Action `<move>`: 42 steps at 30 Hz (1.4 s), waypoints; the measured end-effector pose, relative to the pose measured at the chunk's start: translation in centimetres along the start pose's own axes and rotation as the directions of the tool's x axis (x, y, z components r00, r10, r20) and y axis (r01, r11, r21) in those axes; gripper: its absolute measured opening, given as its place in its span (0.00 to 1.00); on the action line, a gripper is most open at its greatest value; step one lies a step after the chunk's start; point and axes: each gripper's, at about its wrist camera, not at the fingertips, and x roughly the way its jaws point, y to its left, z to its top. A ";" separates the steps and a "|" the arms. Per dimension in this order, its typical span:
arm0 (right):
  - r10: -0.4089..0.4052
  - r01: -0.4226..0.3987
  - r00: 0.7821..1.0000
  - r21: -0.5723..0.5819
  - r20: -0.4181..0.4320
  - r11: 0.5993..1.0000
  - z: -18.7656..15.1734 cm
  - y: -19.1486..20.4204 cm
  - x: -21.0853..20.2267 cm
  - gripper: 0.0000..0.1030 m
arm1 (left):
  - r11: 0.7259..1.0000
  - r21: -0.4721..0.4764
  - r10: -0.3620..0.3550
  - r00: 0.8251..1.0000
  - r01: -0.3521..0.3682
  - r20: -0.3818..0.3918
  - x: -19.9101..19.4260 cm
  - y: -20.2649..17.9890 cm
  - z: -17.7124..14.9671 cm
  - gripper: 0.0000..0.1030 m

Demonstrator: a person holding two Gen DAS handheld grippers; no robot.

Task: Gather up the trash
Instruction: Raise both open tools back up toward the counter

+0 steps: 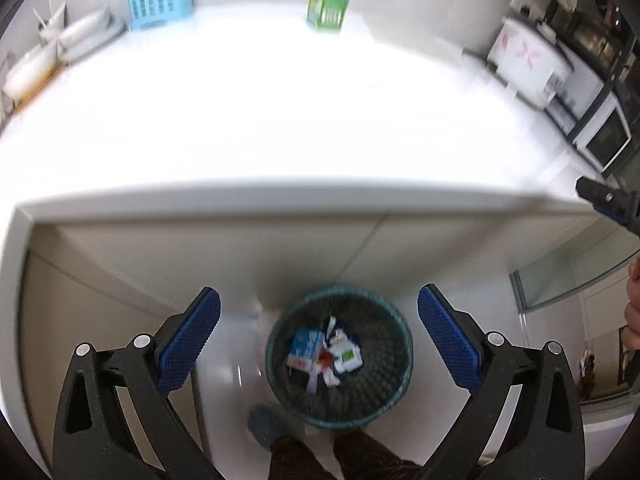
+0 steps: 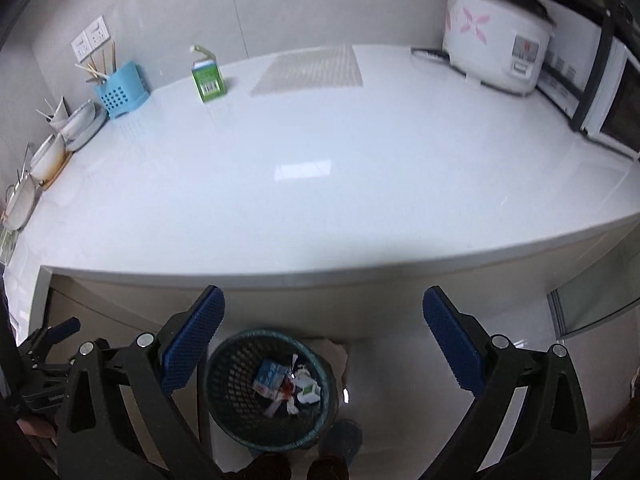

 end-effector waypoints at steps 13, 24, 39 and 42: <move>-0.076 0.072 0.997 0.107 0.028 0.992 6.6 1.2 -3.9 0.93 | 1.000 0.020 -0.001 0.995 -0.001 0.104 -4.7 0.5 10.0 0.94; -0.070 0.071 0.997 0.079 -0.011 0.994 13.2 -0.9 -0.1 0.93 | 0.999 -0.032 0.036 0.992 -0.033 0.121 -2.0 -1.6 17.1 0.94; -0.027 0.029 0.996 0.030 -0.081 0.999 24.4 -4.7 9.0 0.93 | 0.986 -0.138 0.108 0.987 -0.091 0.117 5.5 -4.0 27.5 0.94; -0.027 0.030 0.995 0.023 -0.098 0.999 26.1 -4.8 11.1 0.93 | 0.984 -0.150 0.112 0.987 -0.094 0.118 7.5 -4.1 29.4 0.94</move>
